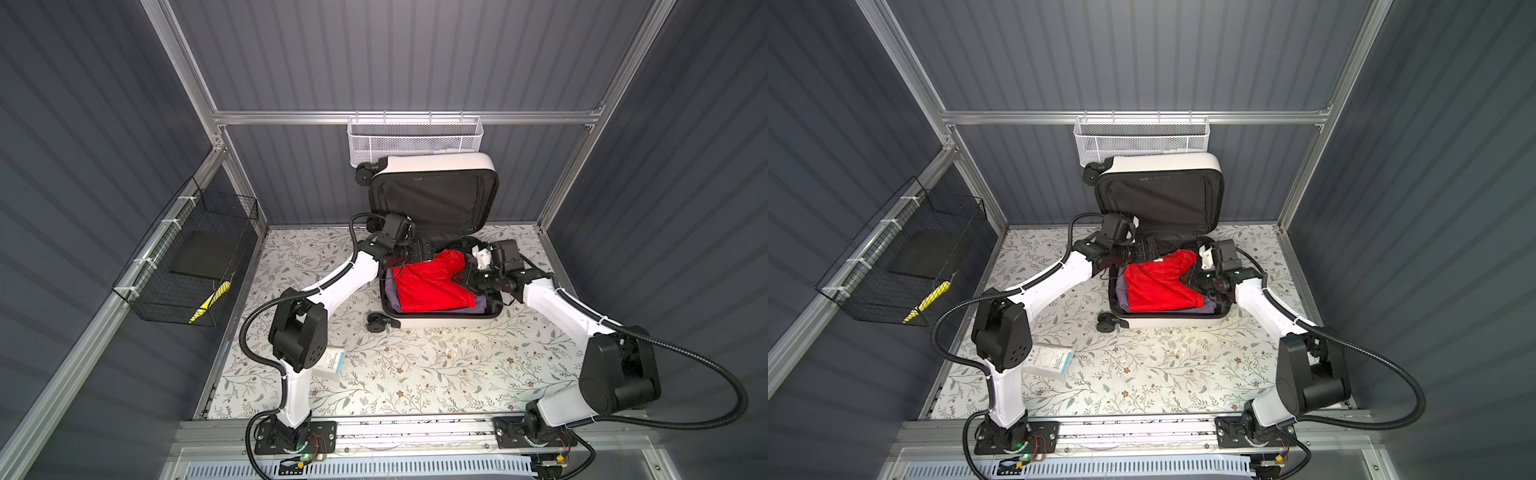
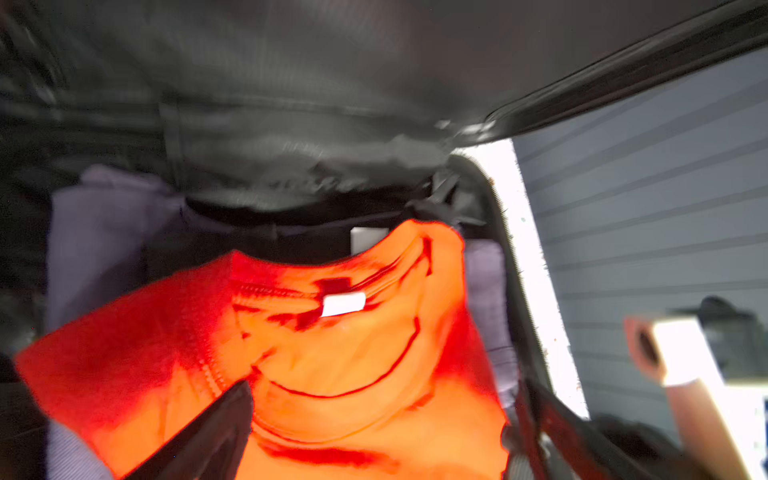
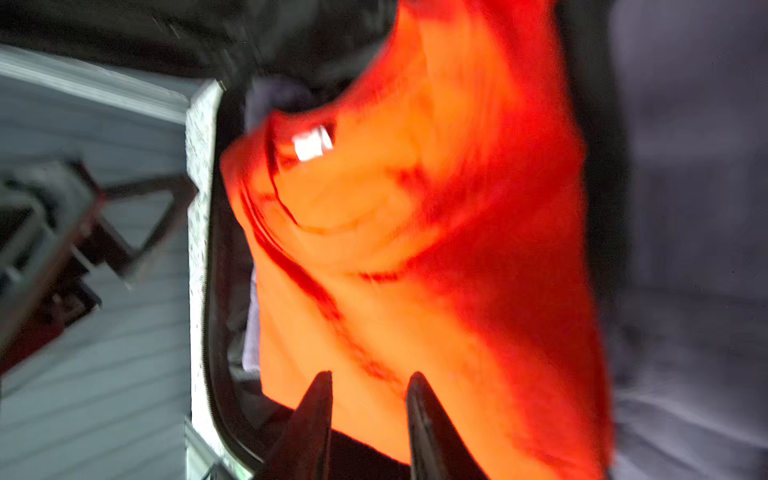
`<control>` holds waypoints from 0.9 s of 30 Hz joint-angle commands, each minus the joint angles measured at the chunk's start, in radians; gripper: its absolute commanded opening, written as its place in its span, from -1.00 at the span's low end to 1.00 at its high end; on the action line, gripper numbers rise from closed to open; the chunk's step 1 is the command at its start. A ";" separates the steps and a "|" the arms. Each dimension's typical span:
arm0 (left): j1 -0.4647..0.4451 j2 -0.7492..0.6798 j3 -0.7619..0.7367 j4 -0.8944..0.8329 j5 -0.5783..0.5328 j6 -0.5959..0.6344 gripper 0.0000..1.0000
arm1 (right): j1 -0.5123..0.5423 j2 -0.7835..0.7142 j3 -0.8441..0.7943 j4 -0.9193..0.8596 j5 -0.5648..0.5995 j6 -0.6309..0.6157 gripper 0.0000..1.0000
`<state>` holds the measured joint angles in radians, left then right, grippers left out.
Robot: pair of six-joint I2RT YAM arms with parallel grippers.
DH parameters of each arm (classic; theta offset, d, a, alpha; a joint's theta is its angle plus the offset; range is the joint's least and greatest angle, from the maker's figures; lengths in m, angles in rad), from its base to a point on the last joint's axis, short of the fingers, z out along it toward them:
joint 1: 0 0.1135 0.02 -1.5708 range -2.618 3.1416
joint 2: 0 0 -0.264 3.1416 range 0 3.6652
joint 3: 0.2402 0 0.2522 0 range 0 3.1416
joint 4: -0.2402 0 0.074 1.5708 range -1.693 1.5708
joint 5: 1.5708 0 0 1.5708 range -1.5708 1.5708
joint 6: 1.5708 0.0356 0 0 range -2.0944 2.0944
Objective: Pack the luggage
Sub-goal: 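Release the red T-shirt and press it flat with both grippers, then withdraw both grippers from the suitcase toward the cotton pad packet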
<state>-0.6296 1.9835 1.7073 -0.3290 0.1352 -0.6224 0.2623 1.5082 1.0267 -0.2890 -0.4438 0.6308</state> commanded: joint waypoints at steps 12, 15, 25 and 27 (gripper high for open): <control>-0.005 0.045 -0.009 -0.026 -0.009 0.045 0.99 | 0.008 -0.023 -0.022 0.018 -0.023 0.015 -0.17; -0.005 -0.012 0.004 -0.049 -0.013 0.057 0.99 | 0.013 -0.078 0.005 -0.027 -0.017 0.004 -0.12; 0.072 -0.379 -0.212 -0.134 -0.064 0.038 0.99 | 0.213 -0.223 0.043 -0.125 0.086 0.030 0.20; 0.110 -0.462 -0.276 -0.175 -0.066 0.026 0.99 | 0.276 -0.236 0.038 -0.121 0.132 0.053 0.25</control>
<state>-0.5697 1.5970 1.5040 -0.4187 0.0929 -0.5827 0.4820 1.2842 1.0626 -0.3683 -0.3794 0.6590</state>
